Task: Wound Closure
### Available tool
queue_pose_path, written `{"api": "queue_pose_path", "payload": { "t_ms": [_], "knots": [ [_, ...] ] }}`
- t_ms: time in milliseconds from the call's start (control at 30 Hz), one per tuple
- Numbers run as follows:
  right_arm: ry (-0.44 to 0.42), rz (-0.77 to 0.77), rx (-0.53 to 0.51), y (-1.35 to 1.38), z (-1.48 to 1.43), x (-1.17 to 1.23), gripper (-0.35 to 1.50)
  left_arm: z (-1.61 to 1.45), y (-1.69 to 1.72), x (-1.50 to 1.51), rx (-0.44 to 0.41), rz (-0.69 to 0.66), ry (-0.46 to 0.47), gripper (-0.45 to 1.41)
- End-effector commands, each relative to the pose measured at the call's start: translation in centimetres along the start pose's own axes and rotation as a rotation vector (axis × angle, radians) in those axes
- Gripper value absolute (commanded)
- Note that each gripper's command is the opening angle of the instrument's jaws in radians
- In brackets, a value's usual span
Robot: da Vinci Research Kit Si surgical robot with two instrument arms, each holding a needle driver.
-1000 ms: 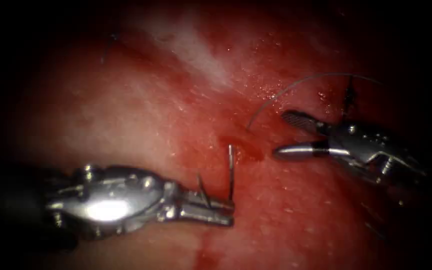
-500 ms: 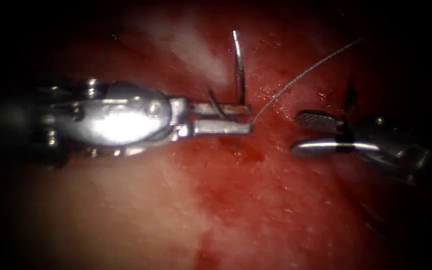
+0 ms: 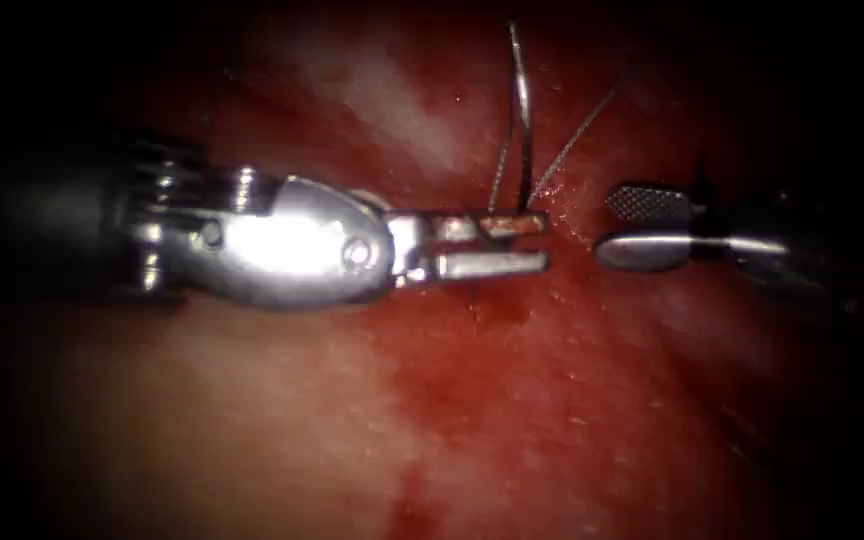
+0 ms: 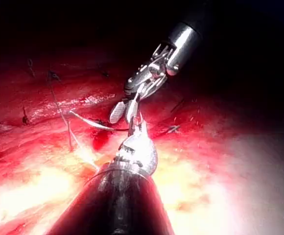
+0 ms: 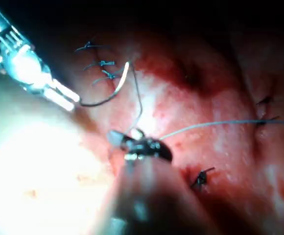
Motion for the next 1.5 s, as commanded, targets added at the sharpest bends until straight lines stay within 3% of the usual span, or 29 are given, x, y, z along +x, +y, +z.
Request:
{"api": "queue_pose_path", "payload": {
  "t_ms": [33, 133, 300, 467, 500, 533, 600, 1100, 1333, 1500],
  "knots": [
    [0.003, 0.009, 0.002, 0.01, 0.11, 0.03, 0.52, 0.10, 0.06, -0.06, -0.001, 0.016, -0.013, -0.45],
    [0.001, 0.044, 0.005, 0.04, 0.09, 0.03, 0.52, 0.21, 0.28, -0.27, -0.003, 0.066, -0.068, -0.45],
    [-0.001, 0.147, 0.010, 0.04, 0.11, 0.00, 0.47, 0.26, 0.38, -0.35, 0.010, 0.133, -0.112, -0.45],
    [-0.022, 0.253, -0.004, 0.01, 0.19, -0.02, 0.54, 0.28, 0.43, -0.37, 0.015, 0.177, -0.140, -0.45],
    [-0.038, 0.273, -0.016, 0.00, 0.22, 0.00, 0.81, 0.28, 0.44, -0.37, 0.022, 0.226, -0.164, -0.45],
    [-0.044, 0.280, -0.023, 0.00, 0.25, 0.01, 0.96, 0.28, 0.44, -0.37, 0.022, 0.236, -0.170, -0.45],
    [-0.044, 0.299, -0.020, -0.01, 0.29, 0.03, 1.05, 0.28, 0.45, -0.37, 0.026, 0.273, -0.182, -0.45],
    [-0.056, 0.335, 0.011, -0.08, 0.59, 0.09, 1.03, 0.31, 0.59, -0.36, 0.038, 0.385, -0.220, -0.45],
    [-0.065, 0.345, 0.050, -0.11, 0.76, 0.10, 0.96, 0.30, 0.59, -0.34, 0.034, 0.383, -0.215, -0.45],
    [-0.066, 0.335, 0.050, -0.10, 0.80, 0.02, 0.81, 0.28, 0.57, -0.30, 0.034, 0.379, -0.210, -0.45]
  ]
}}
